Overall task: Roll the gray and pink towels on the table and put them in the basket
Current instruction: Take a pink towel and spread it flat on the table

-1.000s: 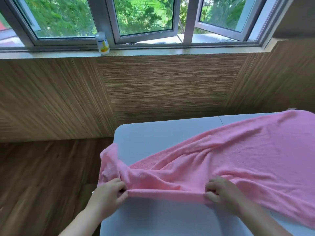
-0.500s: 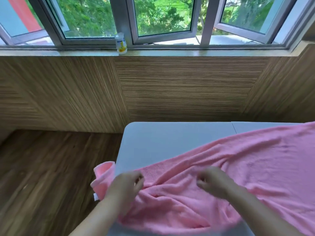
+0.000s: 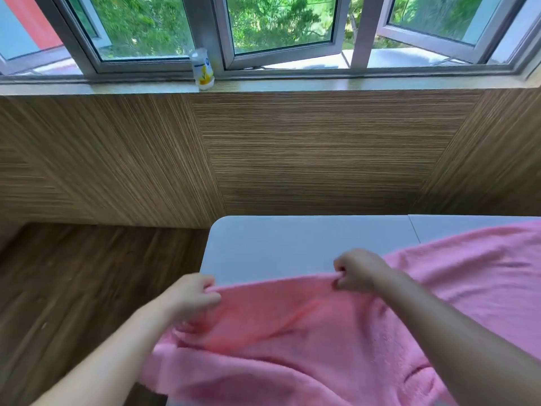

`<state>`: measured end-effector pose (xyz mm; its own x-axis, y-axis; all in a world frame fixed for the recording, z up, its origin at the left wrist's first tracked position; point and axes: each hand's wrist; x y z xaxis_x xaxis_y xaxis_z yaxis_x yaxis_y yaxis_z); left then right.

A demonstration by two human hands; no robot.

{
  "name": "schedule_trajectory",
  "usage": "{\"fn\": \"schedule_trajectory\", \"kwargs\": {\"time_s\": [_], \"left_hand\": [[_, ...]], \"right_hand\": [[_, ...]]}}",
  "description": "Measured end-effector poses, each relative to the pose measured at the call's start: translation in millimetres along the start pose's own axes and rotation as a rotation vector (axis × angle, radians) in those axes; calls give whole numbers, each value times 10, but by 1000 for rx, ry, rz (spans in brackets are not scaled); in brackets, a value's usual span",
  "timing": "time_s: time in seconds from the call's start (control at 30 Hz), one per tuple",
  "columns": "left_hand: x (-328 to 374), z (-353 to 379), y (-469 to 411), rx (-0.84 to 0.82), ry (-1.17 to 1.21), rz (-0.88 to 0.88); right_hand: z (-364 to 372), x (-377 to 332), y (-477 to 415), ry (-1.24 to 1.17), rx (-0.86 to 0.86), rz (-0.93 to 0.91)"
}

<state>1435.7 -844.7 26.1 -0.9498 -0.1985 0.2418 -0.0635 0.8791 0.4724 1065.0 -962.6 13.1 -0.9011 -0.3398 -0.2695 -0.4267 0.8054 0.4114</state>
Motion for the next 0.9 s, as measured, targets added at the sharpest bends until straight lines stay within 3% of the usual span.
{"fn": "schedule_trajectory", "kwargs": {"time_s": [0.13,0.3,0.4,0.53,0.77,0.9], "left_hand": [[45,-460,-239,124,59,95],[251,-833,-620,606,76,18],[311,-758,-703,730,57,-81],[288,-274,-432,543,-47,-37],[159,723,639,149,-60,135],[-96,1136,1154,45,-251,207]], "right_hand": [[-487,162,-118,-110,108,82],[-685,185,-257,-397,537,137],[-498,163,-223,-500,591,89],[-46,258,145,-438,392,96],[666,538,1040,-412,350,-4],[891,670,1552,-435,226,-126]]}}
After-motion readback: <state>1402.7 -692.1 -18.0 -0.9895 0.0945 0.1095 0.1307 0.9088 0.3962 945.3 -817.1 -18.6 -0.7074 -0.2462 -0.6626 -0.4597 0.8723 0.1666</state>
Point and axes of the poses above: each hand's wrist, its own y-axis away from the middle knuckle, its own z-axis out of the palm, x = y × z, and after that the axes turned 11 degrees about -y, right-handed
